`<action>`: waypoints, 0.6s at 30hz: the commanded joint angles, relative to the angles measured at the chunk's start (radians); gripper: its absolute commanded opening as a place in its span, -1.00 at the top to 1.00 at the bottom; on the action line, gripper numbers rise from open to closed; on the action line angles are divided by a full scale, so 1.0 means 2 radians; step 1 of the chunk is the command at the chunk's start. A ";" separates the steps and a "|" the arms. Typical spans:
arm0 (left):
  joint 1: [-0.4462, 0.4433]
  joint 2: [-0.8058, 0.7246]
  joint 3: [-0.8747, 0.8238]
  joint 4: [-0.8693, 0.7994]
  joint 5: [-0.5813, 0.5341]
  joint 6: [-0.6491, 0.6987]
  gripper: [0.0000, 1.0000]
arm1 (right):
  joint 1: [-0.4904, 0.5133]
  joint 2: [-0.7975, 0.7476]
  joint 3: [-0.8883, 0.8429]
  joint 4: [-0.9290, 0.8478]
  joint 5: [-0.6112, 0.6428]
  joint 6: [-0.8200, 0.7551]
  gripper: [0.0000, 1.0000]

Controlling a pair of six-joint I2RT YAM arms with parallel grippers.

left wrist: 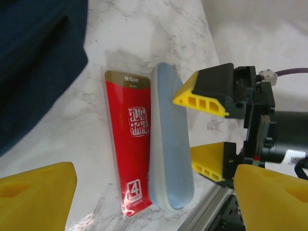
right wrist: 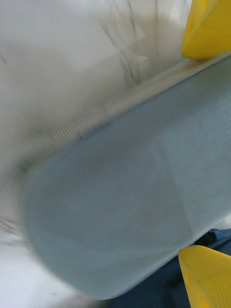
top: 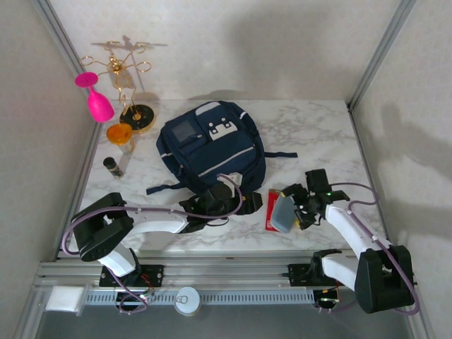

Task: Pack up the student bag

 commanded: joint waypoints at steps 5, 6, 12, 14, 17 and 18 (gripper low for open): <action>0.008 0.023 -0.004 0.029 0.007 -0.030 -0.52 | 0.038 0.033 0.070 -0.008 0.033 -0.024 -0.97; 0.008 0.032 0.007 0.025 0.015 -0.026 -0.48 | 0.027 0.030 0.068 -0.015 0.033 -0.048 -0.97; 0.007 0.097 0.071 0.017 0.025 -0.005 -0.19 | -0.088 -0.013 0.019 -0.011 -0.017 -0.195 -0.97; 0.008 0.121 0.102 0.004 0.023 0.006 -0.16 | -0.117 -0.009 0.006 0.014 -0.067 -0.228 -0.97; 0.010 0.145 0.138 -0.037 -0.007 0.011 -0.10 | -0.121 0.006 -0.006 0.047 -0.102 -0.248 -0.97; 0.010 0.150 0.144 -0.045 -0.019 0.008 -0.10 | -0.122 0.012 -0.014 0.067 -0.124 -0.249 -0.97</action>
